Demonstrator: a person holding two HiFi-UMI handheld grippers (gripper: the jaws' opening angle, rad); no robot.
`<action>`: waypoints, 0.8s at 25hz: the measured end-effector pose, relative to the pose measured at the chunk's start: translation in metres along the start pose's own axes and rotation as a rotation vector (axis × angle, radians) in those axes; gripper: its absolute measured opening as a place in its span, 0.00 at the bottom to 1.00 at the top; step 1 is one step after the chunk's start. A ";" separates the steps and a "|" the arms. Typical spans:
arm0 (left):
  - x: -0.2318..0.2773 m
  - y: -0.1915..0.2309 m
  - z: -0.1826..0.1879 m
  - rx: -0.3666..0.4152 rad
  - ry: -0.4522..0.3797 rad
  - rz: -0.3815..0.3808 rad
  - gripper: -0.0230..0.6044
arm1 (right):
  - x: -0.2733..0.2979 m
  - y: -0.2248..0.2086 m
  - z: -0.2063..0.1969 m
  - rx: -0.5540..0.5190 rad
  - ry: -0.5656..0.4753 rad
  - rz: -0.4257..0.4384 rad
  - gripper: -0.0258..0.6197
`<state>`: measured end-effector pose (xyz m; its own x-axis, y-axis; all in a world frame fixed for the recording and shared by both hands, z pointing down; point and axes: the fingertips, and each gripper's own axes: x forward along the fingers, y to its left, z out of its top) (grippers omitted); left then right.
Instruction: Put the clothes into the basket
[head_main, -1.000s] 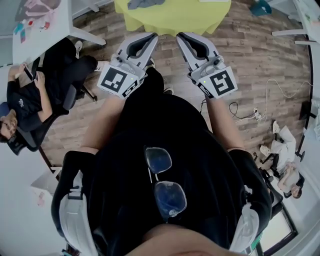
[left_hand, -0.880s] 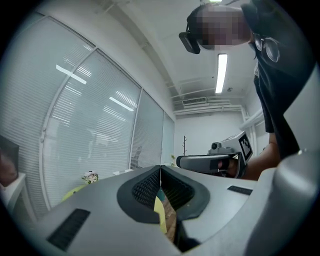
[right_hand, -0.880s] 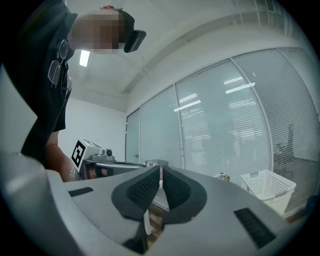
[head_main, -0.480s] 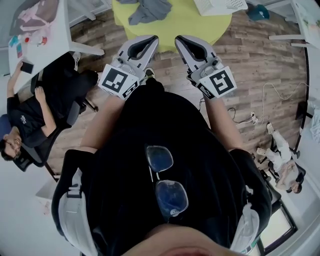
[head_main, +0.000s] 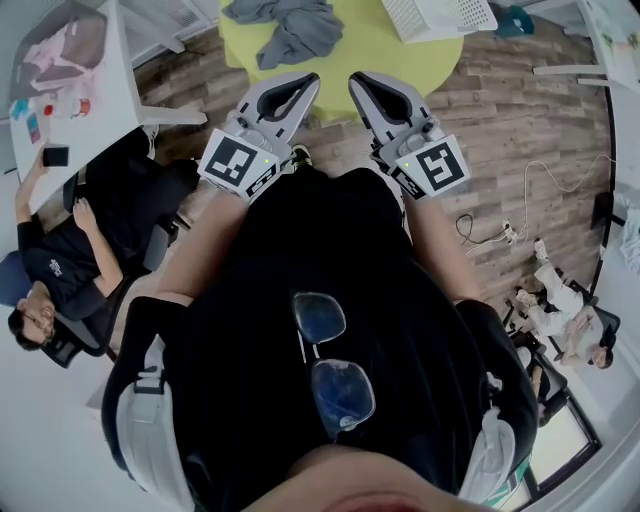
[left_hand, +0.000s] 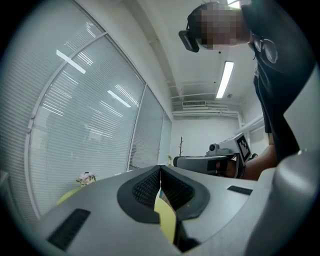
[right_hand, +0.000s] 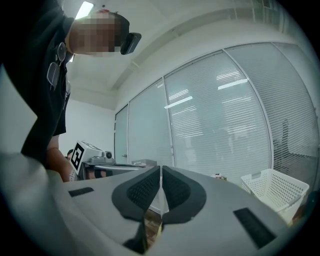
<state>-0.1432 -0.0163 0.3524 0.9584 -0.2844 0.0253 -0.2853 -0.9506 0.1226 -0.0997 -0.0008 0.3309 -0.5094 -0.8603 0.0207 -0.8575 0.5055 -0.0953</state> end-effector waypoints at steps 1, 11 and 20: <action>0.003 0.002 0.000 -0.004 0.001 -0.002 0.05 | 0.001 -0.004 0.000 -0.001 0.000 -0.003 0.09; 0.044 0.031 -0.004 0.002 0.020 0.034 0.05 | 0.017 -0.059 -0.002 -0.003 0.006 0.012 0.09; 0.105 0.062 0.003 0.013 0.048 0.130 0.05 | 0.038 -0.126 0.003 -0.023 0.026 0.111 0.09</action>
<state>-0.0601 -0.1054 0.3600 0.9126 -0.3994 0.0873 -0.4070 -0.9077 0.1020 -0.0111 -0.0970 0.3407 -0.6025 -0.7973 0.0367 -0.7972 0.5989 -0.0758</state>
